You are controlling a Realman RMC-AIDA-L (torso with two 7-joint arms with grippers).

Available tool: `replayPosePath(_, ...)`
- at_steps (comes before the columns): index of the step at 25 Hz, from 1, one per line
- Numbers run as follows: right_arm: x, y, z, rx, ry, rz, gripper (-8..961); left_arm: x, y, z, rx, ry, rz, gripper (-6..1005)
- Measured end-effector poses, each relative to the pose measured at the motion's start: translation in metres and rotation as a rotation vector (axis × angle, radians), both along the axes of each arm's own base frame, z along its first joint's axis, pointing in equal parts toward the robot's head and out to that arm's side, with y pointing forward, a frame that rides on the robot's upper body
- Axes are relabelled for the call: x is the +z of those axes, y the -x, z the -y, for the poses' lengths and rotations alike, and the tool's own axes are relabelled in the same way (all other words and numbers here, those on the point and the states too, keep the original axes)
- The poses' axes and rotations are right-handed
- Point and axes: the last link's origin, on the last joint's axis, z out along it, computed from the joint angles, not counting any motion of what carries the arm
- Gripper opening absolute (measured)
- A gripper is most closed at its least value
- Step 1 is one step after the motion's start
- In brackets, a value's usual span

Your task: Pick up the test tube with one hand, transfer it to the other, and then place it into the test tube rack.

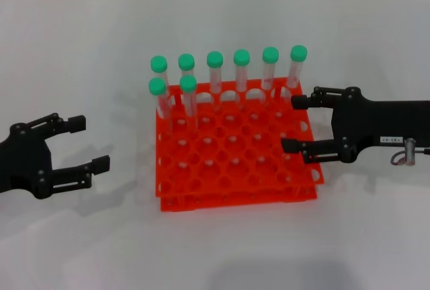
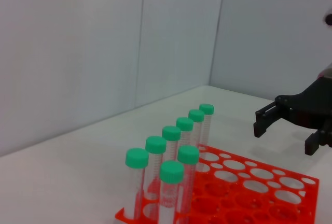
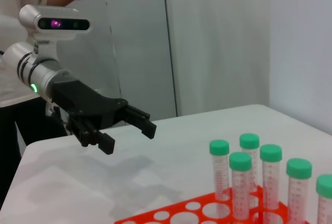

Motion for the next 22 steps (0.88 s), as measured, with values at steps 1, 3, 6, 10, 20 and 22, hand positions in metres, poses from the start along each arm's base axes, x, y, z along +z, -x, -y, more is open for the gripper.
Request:
replayPosePath(1,0.0,-0.001,0.0,0.001,0.002,0.004,809,0.0,0.0,-0.001,0.0,0.005,0.0,866)
replayPosePath(3,-0.001,-0.002,0.001,0.003,0.007,0.013,807,-0.001,0.0,-0.002,-0.002,0.013,-0.002,865)
replayPosePath(6,-0.001,-0.005,0.003,0.005,0.015,0.03,807,-0.002,-0.002,-0.005,-0.006,0.021,-0.008,865)
replayPosePath(10,0.0,-0.009,0.004,0.005,0.025,0.046,807,-0.002,-0.003,-0.008,-0.012,0.031,-0.016,865)
replayPosePath(20,0.006,-0.016,0.005,-0.011,0.034,0.064,807,-0.003,-0.006,-0.014,-0.015,0.067,-0.031,865)
replayPosePath(22,0.007,-0.016,0.005,-0.014,0.029,0.061,807,-0.003,-0.009,-0.015,-0.025,0.074,-0.029,865)
